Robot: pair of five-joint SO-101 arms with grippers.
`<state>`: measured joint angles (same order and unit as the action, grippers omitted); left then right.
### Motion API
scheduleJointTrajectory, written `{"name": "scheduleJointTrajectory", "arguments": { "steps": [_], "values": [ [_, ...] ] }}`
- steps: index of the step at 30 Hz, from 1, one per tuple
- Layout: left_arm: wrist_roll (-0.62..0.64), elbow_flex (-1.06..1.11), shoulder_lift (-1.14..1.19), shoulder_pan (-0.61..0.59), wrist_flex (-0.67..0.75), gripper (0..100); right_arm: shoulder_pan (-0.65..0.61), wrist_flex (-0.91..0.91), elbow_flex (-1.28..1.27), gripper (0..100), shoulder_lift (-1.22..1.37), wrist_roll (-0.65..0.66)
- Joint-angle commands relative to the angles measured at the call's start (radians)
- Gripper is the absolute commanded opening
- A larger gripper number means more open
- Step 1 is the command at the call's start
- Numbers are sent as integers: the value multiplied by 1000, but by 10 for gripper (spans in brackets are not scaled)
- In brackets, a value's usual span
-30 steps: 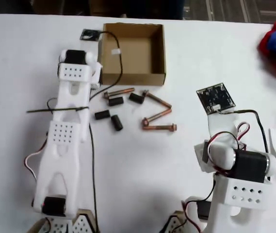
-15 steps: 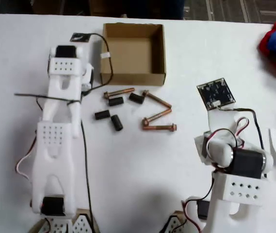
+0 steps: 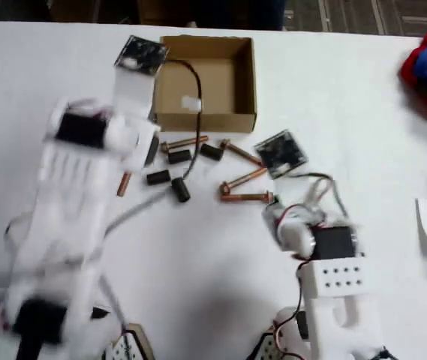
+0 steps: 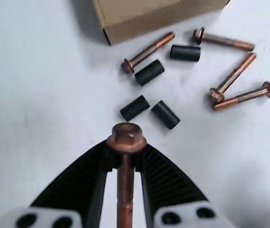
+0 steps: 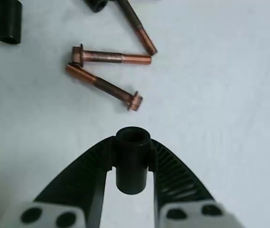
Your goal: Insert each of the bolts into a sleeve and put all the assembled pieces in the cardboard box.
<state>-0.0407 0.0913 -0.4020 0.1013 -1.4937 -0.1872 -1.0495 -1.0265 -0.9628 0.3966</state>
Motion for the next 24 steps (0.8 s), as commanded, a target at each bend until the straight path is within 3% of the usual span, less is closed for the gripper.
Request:
{"name": "scheduleJointTrajectory", "arguments": {
  "steps": [1,5,10,16,20,24],
  "values": [
    [-3,240,-341,12,227,25,-31,202,-64,22,-19,-203],
    [-2,504,-592,12,459,25,-51,452,-152,24,-10,-359],
    [23,740,-796,11,623,26,-143,768,-293,24,-10,-362],
    [29,782,-858,15,634,26,-193,926,-370,22,-10,-370],
    [157,769,-842,87,697,26,-246,952,-371,22,-10,-371],
    [238,748,-730,130,848,27,-275,1041,-373,22,-10,-399]
  ]
}}
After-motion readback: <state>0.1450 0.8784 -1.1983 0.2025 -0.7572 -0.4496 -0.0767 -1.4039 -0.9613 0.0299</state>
